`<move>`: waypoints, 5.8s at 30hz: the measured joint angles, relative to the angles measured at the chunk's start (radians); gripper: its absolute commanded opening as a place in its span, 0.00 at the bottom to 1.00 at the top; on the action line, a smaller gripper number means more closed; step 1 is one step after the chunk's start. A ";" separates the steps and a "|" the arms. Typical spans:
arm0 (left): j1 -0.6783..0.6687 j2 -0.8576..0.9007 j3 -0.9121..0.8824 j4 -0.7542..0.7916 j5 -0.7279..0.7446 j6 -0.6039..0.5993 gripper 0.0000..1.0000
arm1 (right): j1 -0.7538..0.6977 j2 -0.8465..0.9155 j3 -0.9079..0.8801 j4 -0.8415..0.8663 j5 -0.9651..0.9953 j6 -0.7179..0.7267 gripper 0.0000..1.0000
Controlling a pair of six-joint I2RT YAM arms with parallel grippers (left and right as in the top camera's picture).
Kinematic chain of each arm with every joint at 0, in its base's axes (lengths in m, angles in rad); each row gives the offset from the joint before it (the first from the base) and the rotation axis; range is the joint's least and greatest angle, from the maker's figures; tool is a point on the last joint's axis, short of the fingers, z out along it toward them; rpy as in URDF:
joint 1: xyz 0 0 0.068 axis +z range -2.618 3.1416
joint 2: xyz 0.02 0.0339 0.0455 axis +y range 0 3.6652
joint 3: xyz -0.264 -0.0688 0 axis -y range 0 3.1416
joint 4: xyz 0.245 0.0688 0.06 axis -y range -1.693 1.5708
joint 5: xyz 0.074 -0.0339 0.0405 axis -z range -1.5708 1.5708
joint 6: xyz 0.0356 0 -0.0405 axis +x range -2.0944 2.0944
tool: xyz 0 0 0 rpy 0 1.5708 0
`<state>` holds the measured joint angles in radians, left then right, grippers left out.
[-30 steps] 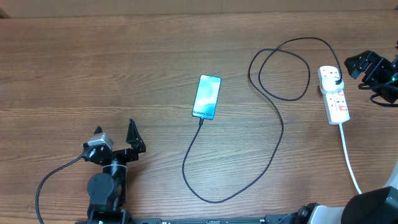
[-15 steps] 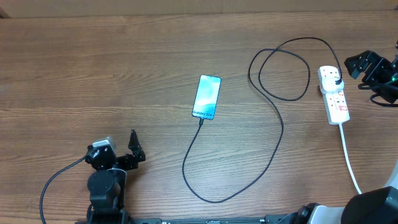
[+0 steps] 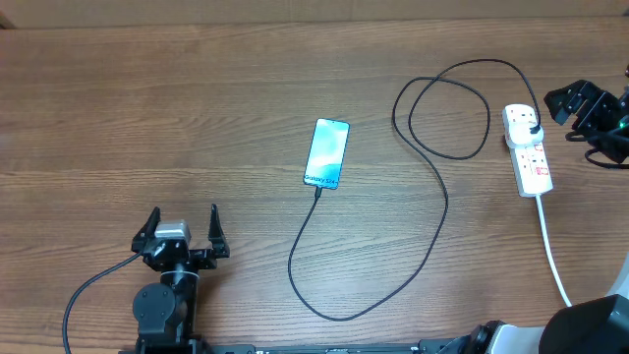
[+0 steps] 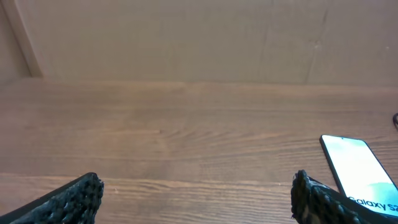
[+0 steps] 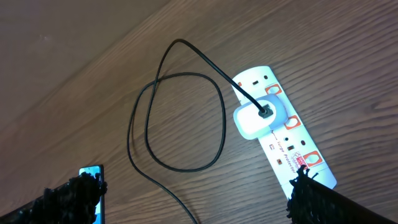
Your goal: Plug charger to phone and switch on socket
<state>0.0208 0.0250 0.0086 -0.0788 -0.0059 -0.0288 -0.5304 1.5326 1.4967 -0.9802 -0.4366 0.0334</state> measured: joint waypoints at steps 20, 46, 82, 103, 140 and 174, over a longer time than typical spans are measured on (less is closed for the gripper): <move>0.000 -0.010 0.000 0.001 0.014 0.084 1.00 | 0.000 0.000 0.000 -0.001 0.000 0.000 1.00; 0.000 -0.010 0.000 0.001 0.014 0.084 1.00 | 0.000 0.000 0.000 0.000 0.000 0.000 1.00; 0.000 -0.010 0.000 0.001 0.014 0.084 1.00 | 0.324 -0.118 -0.005 0.384 0.072 -0.002 1.00; 0.000 -0.010 0.000 0.002 0.014 0.084 1.00 | 0.472 -0.479 -0.715 1.029 0.178 -0.007 1.00; 0.000 -0.010 0.000 0.001 0.014 0.084 1.00 | 0.472 -1.295 -1.478 1.069 0.190 -0.006 1.00; 0.000 -0.010 0.000 0.001 0.014 0.084 1.00 | 0.472 -1.520 -1.478 0.910 0.234 -0.007 1.00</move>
<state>0.0208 0.0151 0.0086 -0.0776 0.0082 0.0547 -0.0582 0.0128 0.0185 -0.0704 -0.2024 0.0261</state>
